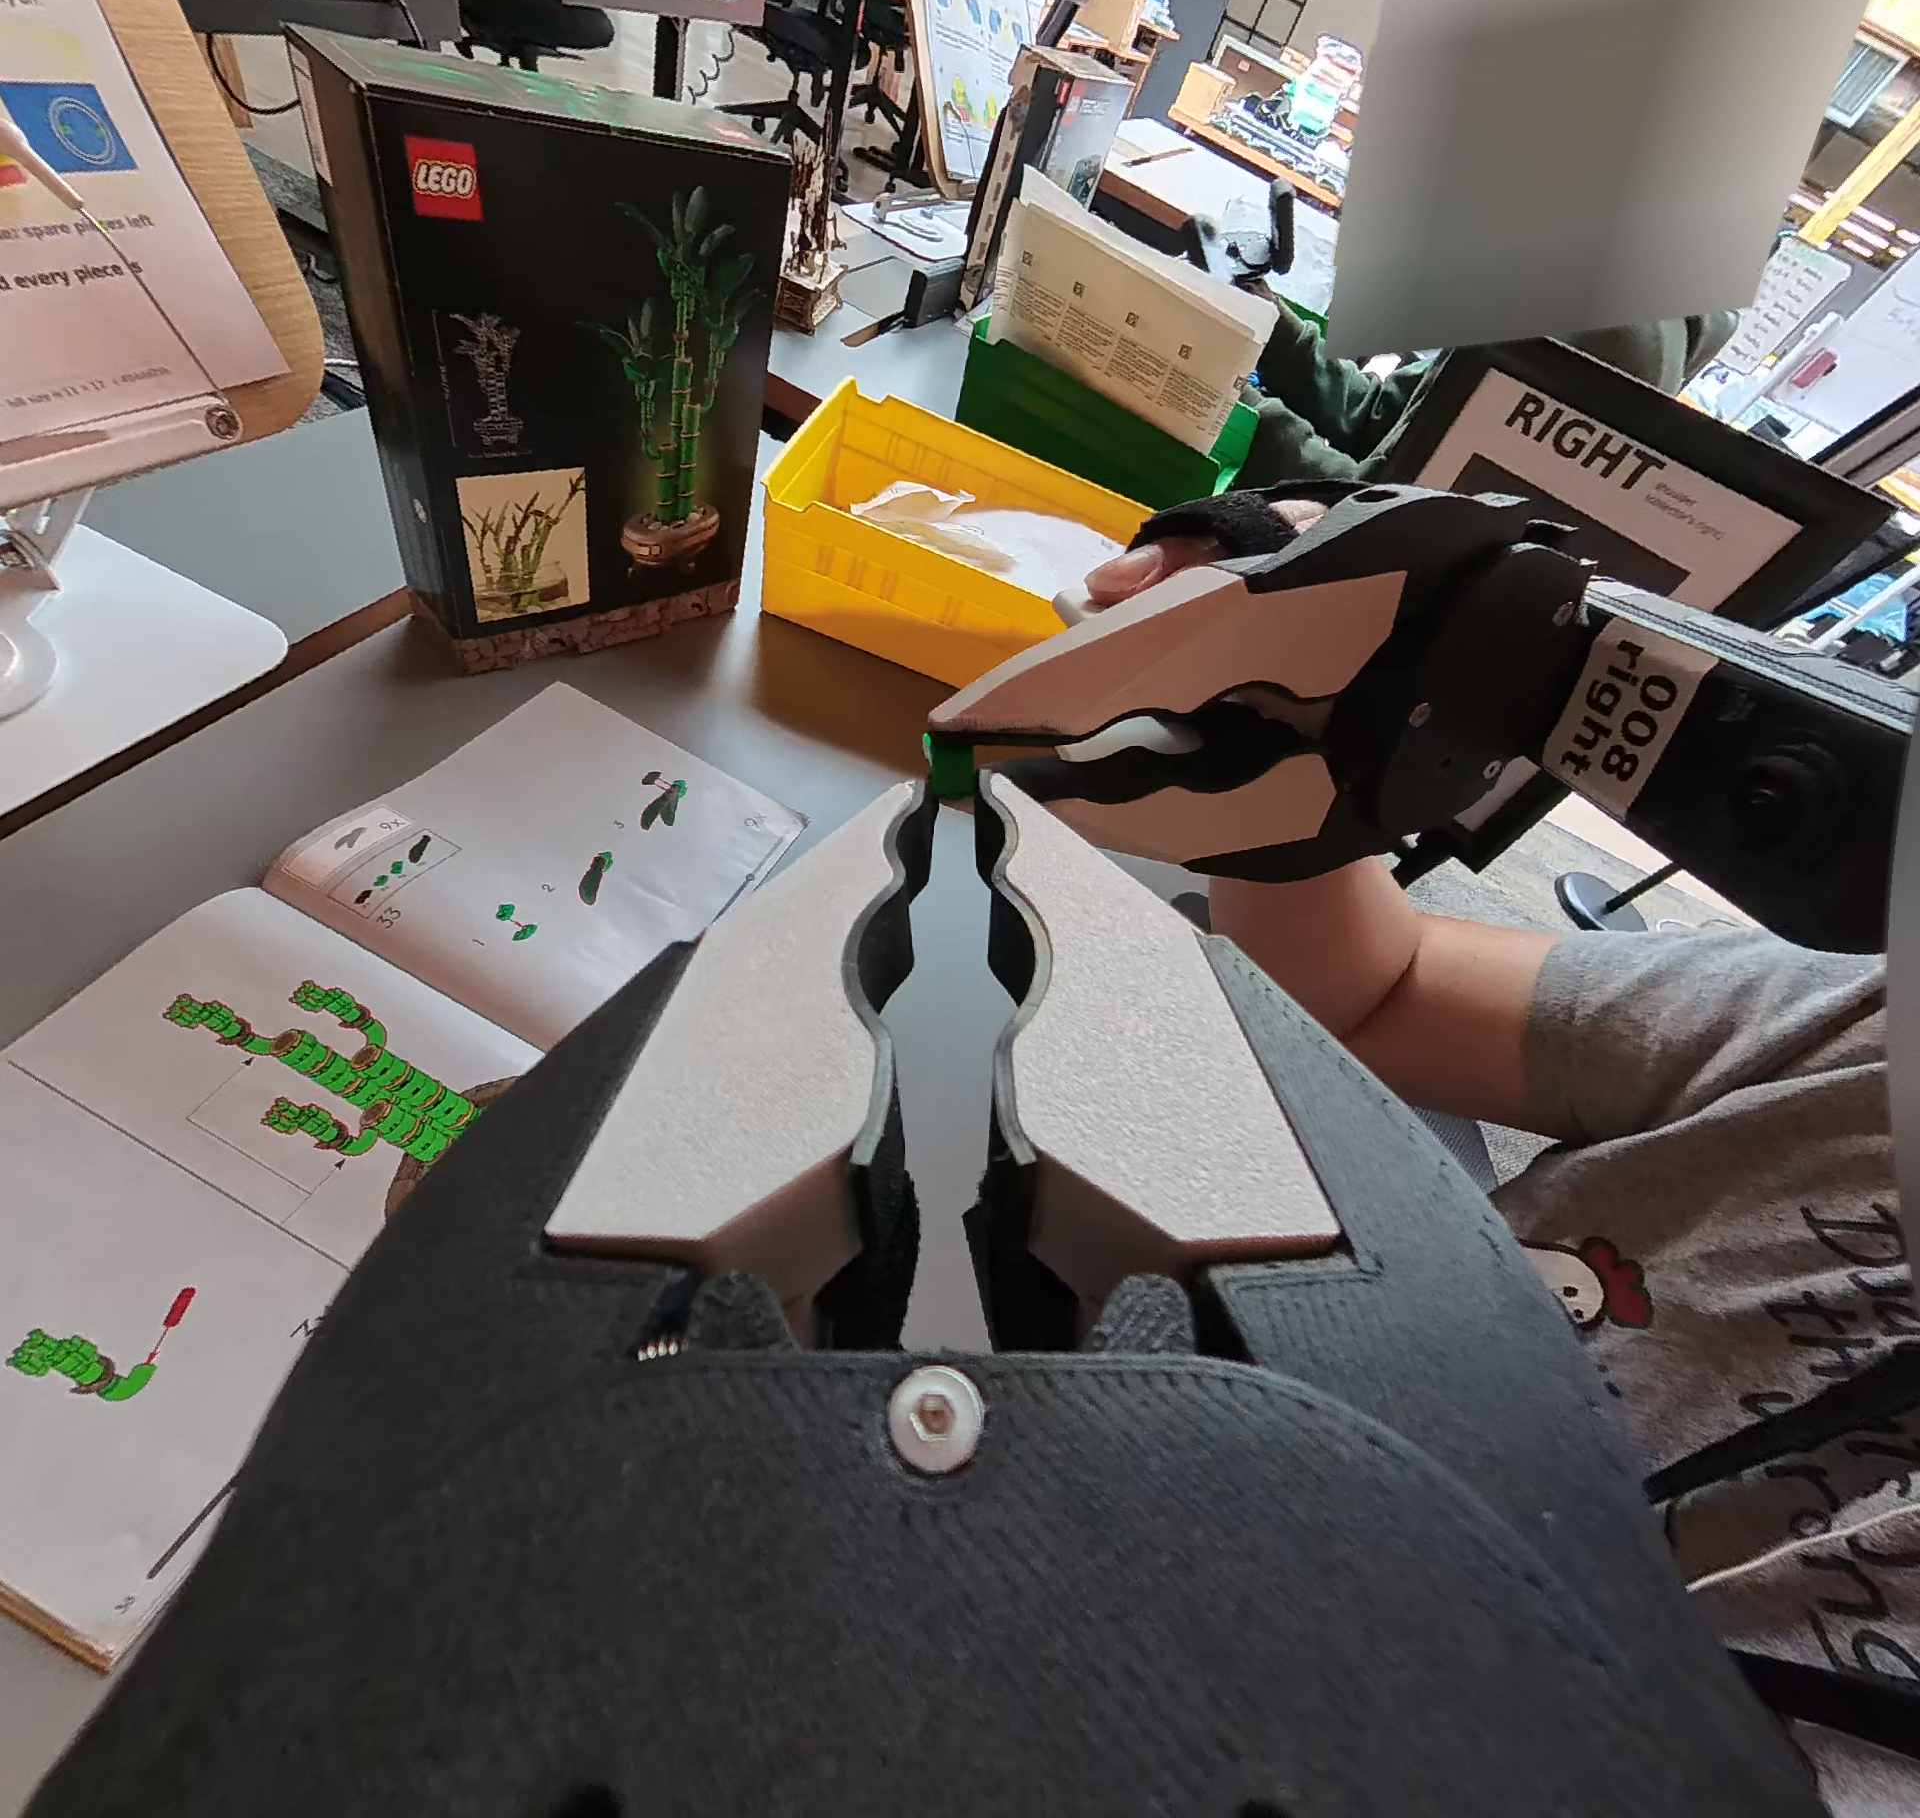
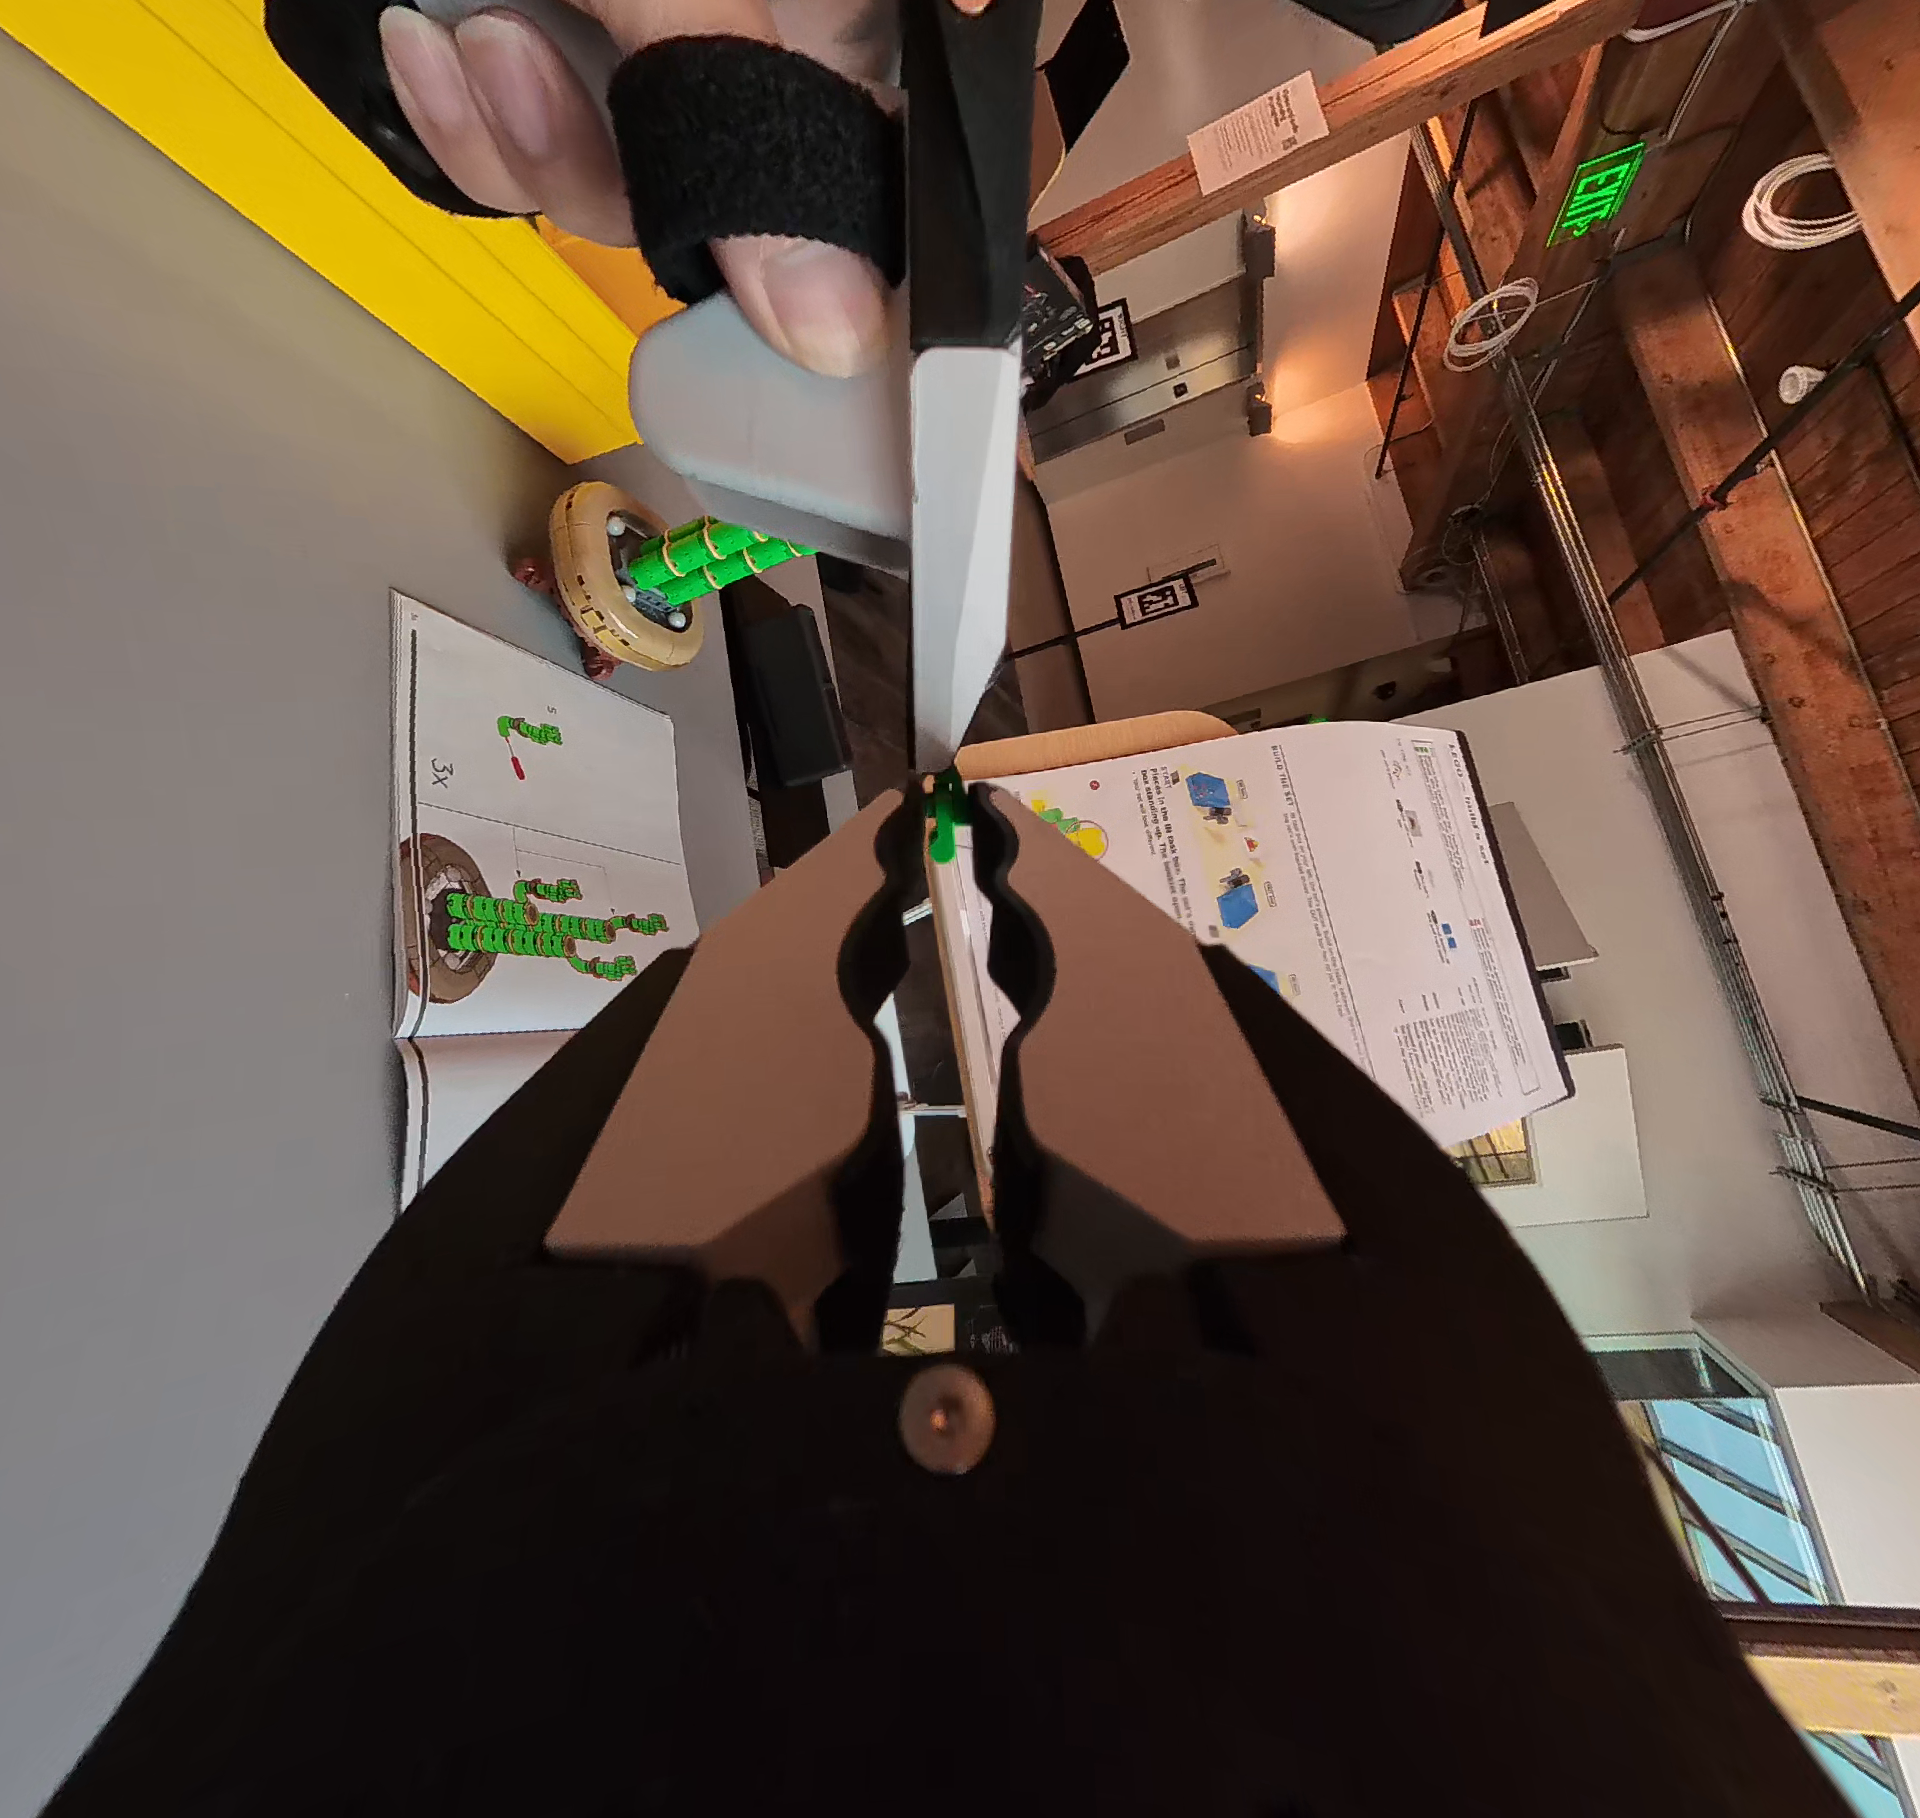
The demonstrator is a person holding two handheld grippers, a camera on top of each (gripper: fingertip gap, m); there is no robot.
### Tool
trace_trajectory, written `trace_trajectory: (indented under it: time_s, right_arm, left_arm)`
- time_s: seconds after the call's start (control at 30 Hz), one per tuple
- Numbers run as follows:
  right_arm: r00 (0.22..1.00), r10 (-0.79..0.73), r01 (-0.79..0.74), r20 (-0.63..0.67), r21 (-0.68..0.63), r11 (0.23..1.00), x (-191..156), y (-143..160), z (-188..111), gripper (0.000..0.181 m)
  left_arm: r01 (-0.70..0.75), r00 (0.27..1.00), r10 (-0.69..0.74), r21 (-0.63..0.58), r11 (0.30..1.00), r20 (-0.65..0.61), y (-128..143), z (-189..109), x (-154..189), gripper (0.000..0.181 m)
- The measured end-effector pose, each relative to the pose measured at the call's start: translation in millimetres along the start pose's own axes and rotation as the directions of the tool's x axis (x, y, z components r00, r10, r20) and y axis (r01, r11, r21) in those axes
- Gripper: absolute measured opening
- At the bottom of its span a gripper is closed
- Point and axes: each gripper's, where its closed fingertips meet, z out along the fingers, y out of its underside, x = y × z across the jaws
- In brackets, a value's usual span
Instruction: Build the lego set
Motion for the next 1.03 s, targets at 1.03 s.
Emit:
trace_trajectory:
  time_s: [1.03]
  right_arm:
    - [0.992, 0.123, -0.119, 0.011, 0.347, 0.93, 18.2, -42.1, -37.5, 0.025]
  left_arm:
    - [0.113, 0.903, -0.072, 0.073, 0.991, -0.424, -14.9, -24.8, 45.2, 0.006]
